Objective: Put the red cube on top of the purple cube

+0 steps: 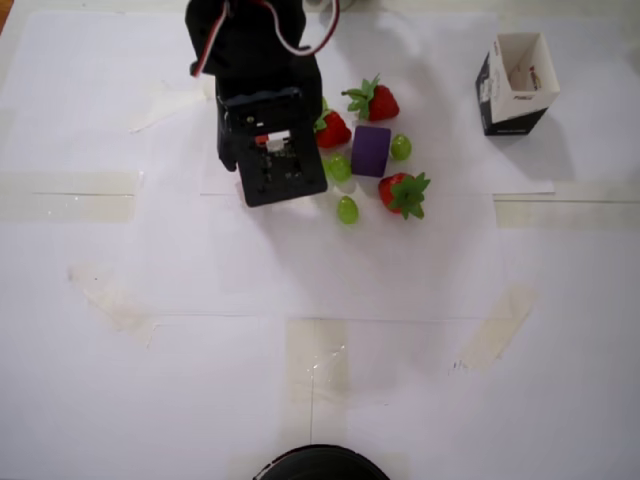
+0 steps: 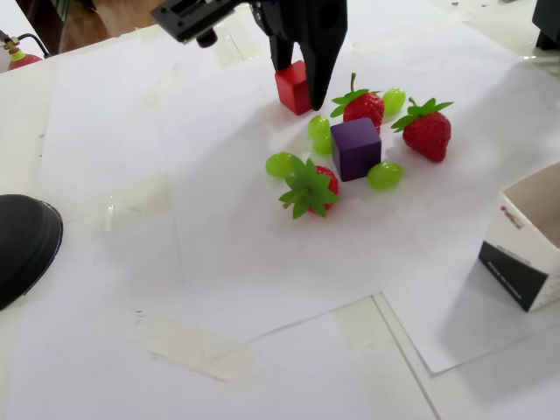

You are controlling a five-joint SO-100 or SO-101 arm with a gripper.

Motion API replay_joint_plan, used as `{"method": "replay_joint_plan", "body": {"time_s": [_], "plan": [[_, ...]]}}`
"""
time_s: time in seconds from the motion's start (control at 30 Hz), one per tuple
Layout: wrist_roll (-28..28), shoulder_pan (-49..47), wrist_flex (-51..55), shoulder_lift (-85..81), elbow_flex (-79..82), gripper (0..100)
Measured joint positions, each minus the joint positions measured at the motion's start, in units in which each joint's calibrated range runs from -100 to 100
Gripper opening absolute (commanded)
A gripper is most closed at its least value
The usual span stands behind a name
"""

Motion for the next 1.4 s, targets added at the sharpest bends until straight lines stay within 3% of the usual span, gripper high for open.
{"method": "replay_joint_plan", "body": {"time_s": [0.67, 1.03, 1.4], "plan": [[-0.39, 1.42, -0.95, 0.91, 0.0, 6], [-0.39, 1.35, -0.55, 0.91, 0.0, 7], [-0.98, 2.25, 8.06, -10.45, 0.0, 7]]}}
